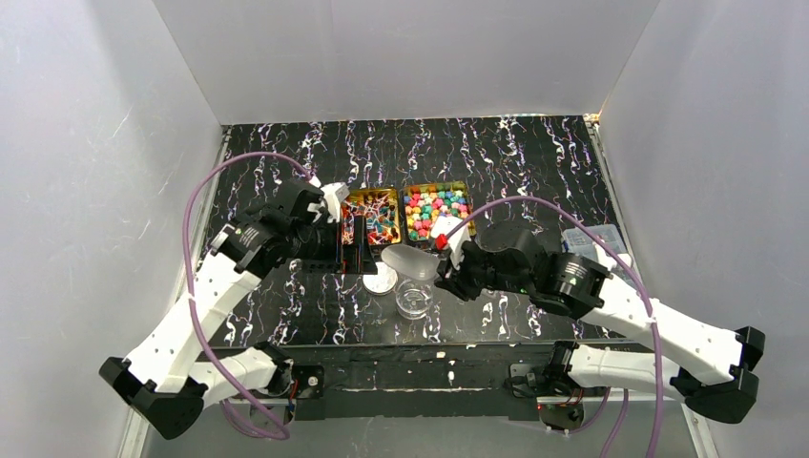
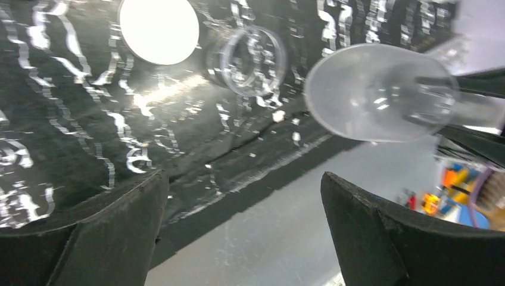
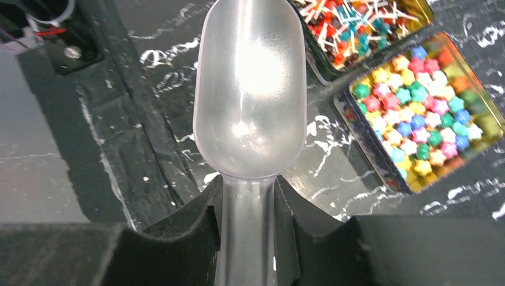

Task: Pack the candies
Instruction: Move the storage box to the center of the board, then scoop the fake candies from the storage box.

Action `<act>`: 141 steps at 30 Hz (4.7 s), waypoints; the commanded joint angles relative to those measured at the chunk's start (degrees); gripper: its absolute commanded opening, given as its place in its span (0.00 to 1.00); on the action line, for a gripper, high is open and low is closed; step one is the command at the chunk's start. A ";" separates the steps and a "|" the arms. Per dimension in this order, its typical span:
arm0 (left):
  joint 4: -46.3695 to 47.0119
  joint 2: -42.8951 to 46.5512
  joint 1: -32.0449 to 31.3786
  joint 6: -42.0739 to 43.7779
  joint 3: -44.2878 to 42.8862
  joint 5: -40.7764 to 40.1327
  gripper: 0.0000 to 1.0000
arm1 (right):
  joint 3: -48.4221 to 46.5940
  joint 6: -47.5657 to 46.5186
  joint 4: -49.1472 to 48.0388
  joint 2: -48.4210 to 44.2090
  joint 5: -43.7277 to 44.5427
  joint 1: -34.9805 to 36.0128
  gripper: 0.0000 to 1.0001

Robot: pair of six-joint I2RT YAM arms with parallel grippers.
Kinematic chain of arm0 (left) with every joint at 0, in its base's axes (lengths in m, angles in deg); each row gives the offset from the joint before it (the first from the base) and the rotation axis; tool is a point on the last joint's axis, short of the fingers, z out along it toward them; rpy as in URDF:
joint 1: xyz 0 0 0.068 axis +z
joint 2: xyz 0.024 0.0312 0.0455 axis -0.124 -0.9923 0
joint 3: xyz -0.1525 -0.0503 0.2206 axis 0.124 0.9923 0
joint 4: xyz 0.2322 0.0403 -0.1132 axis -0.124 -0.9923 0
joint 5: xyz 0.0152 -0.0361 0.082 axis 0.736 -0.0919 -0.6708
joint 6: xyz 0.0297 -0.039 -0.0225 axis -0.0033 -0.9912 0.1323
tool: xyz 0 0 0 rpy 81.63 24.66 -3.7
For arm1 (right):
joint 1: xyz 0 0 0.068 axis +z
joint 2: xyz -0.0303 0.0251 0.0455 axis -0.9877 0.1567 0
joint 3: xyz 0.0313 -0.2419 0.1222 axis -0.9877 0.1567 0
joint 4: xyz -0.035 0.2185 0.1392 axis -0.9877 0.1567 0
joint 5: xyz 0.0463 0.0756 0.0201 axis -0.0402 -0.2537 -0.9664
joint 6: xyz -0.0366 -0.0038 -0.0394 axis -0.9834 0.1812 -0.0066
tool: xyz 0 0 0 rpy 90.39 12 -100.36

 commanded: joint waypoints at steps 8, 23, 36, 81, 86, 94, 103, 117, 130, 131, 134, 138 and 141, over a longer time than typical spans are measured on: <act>-1.11 -7.11 11.45 9.21 -2.74 -15.65 0.98 | -5.67 -0.76 5.39 4.28 13.02 -0.07 0.01; 2.58 -28.10 18.41 13.79 -10.65 -16.25 0.68 | -5.30 1.70 6.54 3.96 14.98 -0.16 0.01; 3.91 -43.67 20.08 13.85 -18.35 -18.80 0.45 | -2.61 4.14 5.65 2.16 14.62 -0.24 0.01; 10.82 -47.90 10.93 1.09 -9.01 -12.23 0.00 | -14.58 -2.83 14.71 19.66 12.42 -5.34 0.01; 12.15 -48.49 8.55 -2.11 -8.64 -11.01 0.00 | -16.41 -6.19 17.14 22.28 9.58 -7.05 0.01; 13.18 -46.20 7.45 -3.06 -4.96 -11.84 0.00 | -21.38 -10.95 20.94 29.18 7.82 -10.16 0.01; 13.12 -42.15 7.46 -0.89 -3.15 -13.32 0.21 | -27.82 -12.83 24.32 37.34 9.59 -10.53 0.01; 12.41 -24.32 9.58 1.25 4.78 -16.21 0.42 | -36.88 -10.97 30.91 47.68 12.12 -10.71 0.01; 12.11 -4.51 9.70 6.15 15.18 -9.34 0.70 | -47.69 -10.04 37.83 58.93 14.69 -10.62 0.01; 12.07 -3.14 9.74 6.69 15.76 -8.90 0.72 | -48.40 -9.81 38.07 59.52 15.00 -10.54 0.01; 12.24 0.88 9.72 9.42 17.21 -6.72 0.76 | -50.20 -9.33 38.77 61.54 15.58 -10.28 0.01; 12.15 5.12 9.73 11.79 19.11 -5.51 0.79 | -53.07 -8.58 39.43 64.88 15.81 -9.92 0.01; 12.55 7.71 9.70 13.21 21.10 -5.65 0.83 | -55.50 -8.13 39.68 67.54 15.81 -9.78 0.01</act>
